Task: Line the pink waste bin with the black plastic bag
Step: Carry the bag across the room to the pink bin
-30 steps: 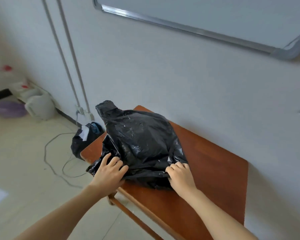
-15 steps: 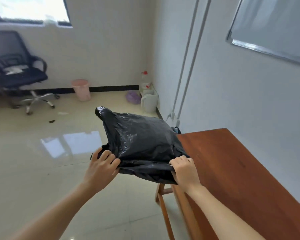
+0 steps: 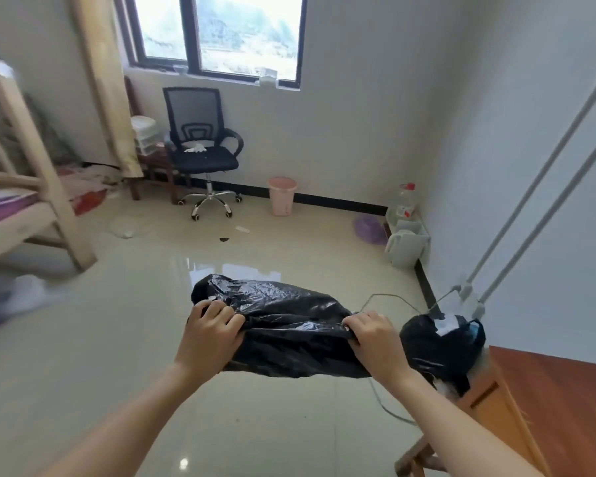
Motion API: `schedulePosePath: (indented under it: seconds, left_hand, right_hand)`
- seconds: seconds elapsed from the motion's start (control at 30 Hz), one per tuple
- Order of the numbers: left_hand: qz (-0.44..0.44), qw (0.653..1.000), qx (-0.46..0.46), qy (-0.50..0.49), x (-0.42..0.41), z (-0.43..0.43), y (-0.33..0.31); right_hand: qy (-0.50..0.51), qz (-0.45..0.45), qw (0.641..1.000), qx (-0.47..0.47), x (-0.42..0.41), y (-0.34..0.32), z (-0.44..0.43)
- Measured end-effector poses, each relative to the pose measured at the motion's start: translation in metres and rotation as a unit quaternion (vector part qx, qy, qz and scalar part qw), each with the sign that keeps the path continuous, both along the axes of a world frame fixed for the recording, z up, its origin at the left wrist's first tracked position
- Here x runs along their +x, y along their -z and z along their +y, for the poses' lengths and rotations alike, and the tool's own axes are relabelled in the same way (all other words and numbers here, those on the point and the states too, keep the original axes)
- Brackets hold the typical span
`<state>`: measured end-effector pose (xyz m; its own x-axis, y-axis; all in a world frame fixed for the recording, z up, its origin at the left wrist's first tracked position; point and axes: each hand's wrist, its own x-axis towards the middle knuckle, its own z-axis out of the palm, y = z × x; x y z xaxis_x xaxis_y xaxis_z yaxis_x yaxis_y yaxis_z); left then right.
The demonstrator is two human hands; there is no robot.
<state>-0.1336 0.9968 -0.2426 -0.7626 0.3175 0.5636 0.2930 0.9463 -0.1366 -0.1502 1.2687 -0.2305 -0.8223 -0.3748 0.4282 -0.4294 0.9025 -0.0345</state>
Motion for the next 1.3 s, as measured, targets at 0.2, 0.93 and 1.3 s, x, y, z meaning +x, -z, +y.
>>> schedulePosePath:
  seconds: [0.2, 0.93, 1.3]
  left_hand:
    - [-0.035, 0.999, 0.029, -0.005, -0.037, -0.073, -0.001]
    - [-0.182, 0.904, 0.361, -0.138, -0.328, -0.201, 0.007]
    - [-0.203, 0.865, 0.434, -0.15, -0.486, -0.302, 0.029]
  right_hand:
    - [0.006, -0.04, 0.999, -0.009, -0.04, -0.001, -0.073]
    - [-0.049, -0.291, 0.936, -0.191, -0.407, 0.01, -0.2]
    - [-0.058, -0.337, 0.914, -0.217, -0.563, 0.024, -0.309]
